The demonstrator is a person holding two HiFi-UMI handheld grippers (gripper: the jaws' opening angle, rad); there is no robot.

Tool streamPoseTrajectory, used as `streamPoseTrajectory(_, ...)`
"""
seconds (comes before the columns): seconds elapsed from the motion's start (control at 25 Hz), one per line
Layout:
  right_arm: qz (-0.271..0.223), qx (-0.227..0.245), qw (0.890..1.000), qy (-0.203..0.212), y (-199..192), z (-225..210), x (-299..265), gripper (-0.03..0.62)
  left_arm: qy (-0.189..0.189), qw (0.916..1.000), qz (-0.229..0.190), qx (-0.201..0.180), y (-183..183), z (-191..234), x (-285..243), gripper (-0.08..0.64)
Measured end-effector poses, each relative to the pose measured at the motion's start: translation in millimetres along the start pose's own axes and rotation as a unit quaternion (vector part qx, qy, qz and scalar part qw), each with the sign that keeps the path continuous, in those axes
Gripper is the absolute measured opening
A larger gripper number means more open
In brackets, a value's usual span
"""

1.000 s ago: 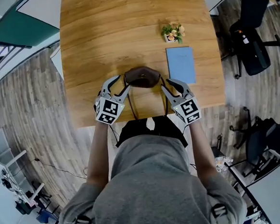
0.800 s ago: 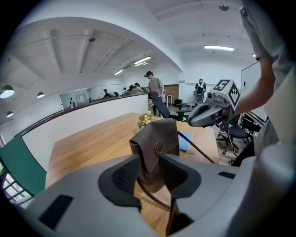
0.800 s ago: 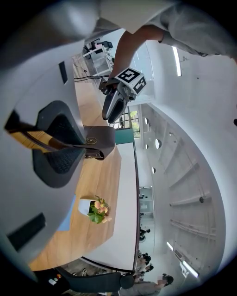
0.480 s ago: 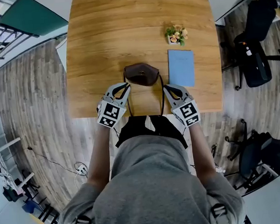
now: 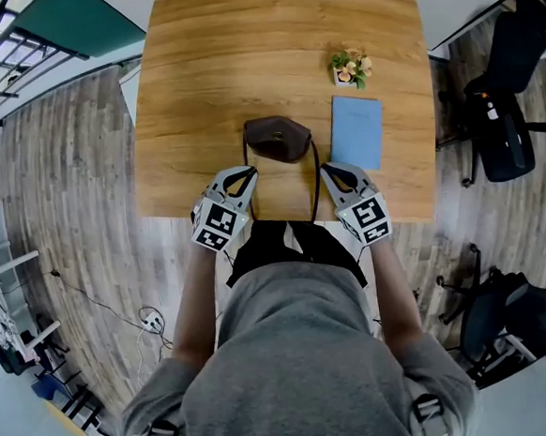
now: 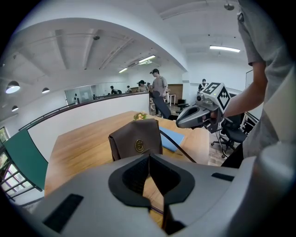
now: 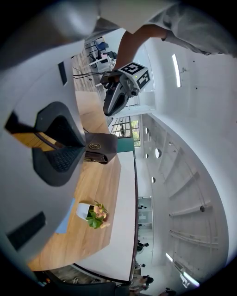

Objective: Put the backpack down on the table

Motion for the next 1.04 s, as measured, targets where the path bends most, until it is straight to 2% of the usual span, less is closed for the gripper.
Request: streamPoseTrajectory(1.04, 0.006, 0.009, 1.0, 0.022, -4, -13, 2, 0.003, 0.025, 0.9996, 0.012, 0.002, 6, -11, -2, 0.023)
Point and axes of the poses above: the fingertips, and each gripper's own axes: x backward along the fingers, z to its left, y out of its top, the point moved 7 cm from there along x, backward along the fingers, and after that the axes turned 1 degree about -x, right-handed, at the moved point
